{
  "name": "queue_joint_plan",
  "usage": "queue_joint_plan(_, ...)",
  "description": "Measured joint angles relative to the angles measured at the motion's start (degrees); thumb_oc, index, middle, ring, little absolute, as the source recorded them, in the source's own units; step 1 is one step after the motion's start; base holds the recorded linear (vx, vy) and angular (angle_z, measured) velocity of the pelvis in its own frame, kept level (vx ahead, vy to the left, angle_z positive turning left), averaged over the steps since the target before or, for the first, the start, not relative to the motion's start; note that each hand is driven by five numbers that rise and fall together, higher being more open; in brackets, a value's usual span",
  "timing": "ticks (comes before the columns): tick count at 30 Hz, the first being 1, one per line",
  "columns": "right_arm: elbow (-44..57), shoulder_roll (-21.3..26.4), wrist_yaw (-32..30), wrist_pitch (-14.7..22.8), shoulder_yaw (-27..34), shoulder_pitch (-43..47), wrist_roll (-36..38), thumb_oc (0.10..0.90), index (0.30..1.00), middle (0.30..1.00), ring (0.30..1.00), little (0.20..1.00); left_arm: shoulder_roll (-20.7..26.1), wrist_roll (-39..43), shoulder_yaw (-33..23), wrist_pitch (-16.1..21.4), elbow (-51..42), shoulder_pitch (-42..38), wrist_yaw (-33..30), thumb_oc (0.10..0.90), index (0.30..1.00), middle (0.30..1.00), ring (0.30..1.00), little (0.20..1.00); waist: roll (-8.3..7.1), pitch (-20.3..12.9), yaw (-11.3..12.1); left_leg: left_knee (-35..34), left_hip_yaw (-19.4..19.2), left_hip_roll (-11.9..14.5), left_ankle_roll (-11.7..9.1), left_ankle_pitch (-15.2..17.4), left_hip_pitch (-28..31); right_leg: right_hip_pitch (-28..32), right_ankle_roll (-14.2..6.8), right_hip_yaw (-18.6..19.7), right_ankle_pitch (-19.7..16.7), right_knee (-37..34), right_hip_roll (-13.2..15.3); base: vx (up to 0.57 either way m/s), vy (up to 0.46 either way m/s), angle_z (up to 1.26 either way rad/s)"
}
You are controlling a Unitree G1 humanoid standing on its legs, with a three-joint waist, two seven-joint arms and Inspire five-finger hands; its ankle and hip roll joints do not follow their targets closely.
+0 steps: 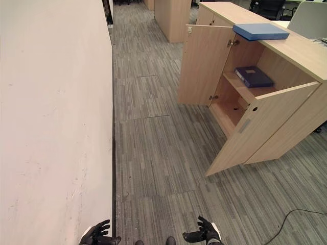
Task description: Put the empty folder in the office cabinet
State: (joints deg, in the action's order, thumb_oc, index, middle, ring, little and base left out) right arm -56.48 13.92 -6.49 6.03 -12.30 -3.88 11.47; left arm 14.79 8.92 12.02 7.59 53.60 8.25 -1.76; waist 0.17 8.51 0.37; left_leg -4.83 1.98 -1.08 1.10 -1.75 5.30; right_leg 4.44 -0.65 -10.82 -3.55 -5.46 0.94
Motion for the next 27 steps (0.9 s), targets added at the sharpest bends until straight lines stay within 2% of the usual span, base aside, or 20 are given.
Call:
queue_joint_plan(20,0.00,0.34,0.44,-0.01,-0.35,-0.02,-0.01,0.800,0.900,0.900,0.900,0.900,-0.05,1.68,0.05,0.00,-0.02,0.04,0.99,0.800,0.900,0.900,0.900,0.900,-0.04,-0.07,0.00,0.00,0.09,0.00,-0.03,-0.07,0.21,0.21,0.21,-0.06,-0.17,0.00,-0.01,0.00,0.000,0.00)
queue_joint_plan(27,-0.01,0.33,0.42,-0.01,-0.37,-0.20,0.00,0.800,0.900,0.900,0.900,0.900,-0.05,1.68,0.05,0.00,0.44,-0.17,0.89,0.800,0.900,0.900,0.900,0.900,-0.59,-0.41,-0.04,-0.01,0.84,-0.01,-0.17,-0.16,0.30,0.58,0.22,-0.73,-0.14,0.00,0.00,0.00,-0.009,0.04)
